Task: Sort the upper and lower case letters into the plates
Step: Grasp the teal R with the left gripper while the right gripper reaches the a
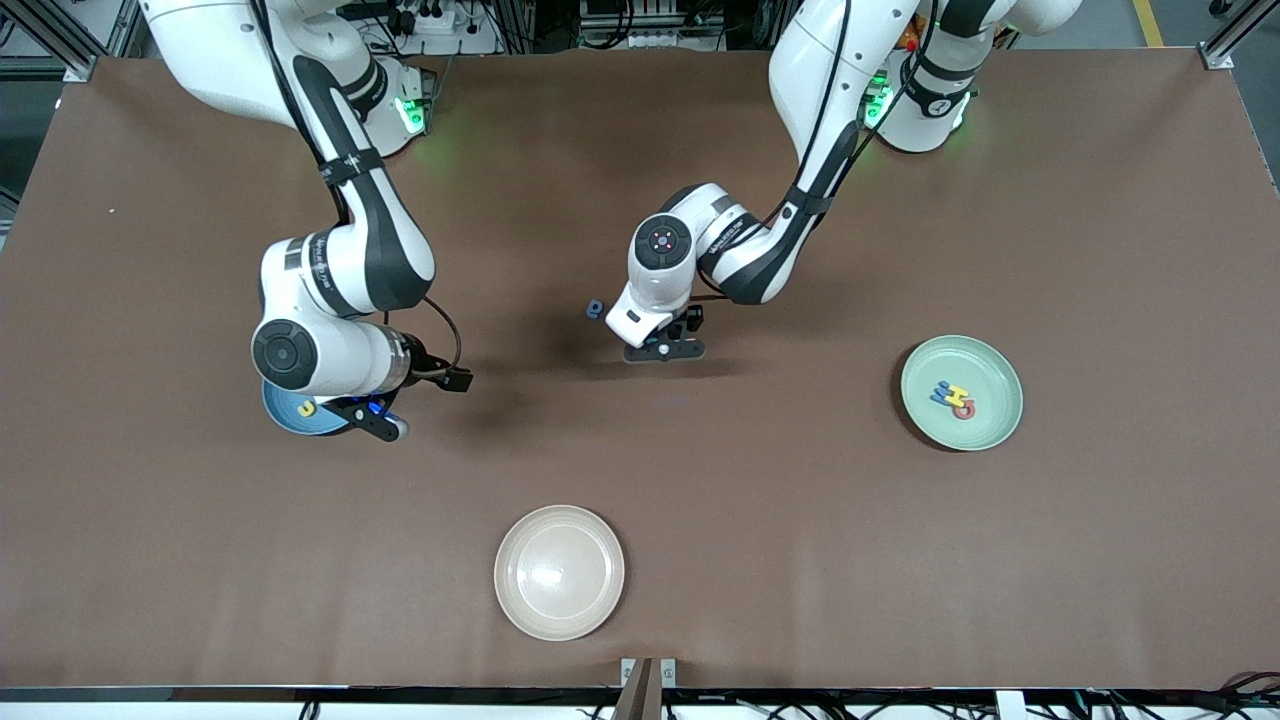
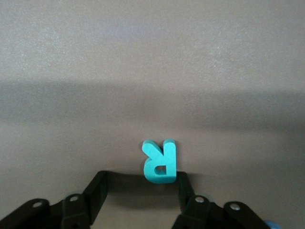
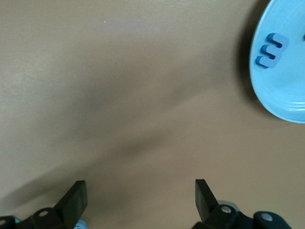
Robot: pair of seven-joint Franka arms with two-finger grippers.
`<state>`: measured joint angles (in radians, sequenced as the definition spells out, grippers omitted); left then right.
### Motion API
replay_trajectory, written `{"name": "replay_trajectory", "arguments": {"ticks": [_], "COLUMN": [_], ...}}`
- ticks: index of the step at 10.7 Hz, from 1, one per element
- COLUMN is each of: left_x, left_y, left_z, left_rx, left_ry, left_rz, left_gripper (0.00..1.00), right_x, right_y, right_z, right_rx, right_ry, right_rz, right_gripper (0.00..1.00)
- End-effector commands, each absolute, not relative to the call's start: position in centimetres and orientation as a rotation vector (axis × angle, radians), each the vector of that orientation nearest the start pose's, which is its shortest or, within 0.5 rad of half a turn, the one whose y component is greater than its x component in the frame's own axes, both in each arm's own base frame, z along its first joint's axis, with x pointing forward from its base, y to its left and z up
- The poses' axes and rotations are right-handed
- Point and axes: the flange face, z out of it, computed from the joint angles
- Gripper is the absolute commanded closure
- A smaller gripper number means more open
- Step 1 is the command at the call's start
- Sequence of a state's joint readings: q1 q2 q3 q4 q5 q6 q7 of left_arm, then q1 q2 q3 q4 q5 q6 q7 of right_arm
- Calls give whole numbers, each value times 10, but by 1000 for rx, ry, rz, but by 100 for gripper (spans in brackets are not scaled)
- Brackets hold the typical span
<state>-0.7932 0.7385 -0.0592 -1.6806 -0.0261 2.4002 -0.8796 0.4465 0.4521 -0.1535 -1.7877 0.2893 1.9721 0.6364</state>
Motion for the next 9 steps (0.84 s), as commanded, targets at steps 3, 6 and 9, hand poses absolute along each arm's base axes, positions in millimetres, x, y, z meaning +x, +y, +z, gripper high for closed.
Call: {"name": "replay_trajectory", "arguments": {"ticks": [3, 6, 9], "left_x": [454, 462, 467], "left_y": [-509, -513, -509], "left_z": [167, 174, 176], "left_rx": [-3164, -3180, -3182], "left_ry": [-46, -49, 6], "left_rz": [48, 27, 21], "left_gripper": [47, 48, 52], "right_x": [573, 568, 567], "right_y": [240, 255, 254], "right_z": [282, 280, 276], "right_rx": [-2966, -2967, -2969], "right_ry": [754, 761, 767], "right_rz": [458, 425, 428], "right_gripper": [0, 0, 0]}}
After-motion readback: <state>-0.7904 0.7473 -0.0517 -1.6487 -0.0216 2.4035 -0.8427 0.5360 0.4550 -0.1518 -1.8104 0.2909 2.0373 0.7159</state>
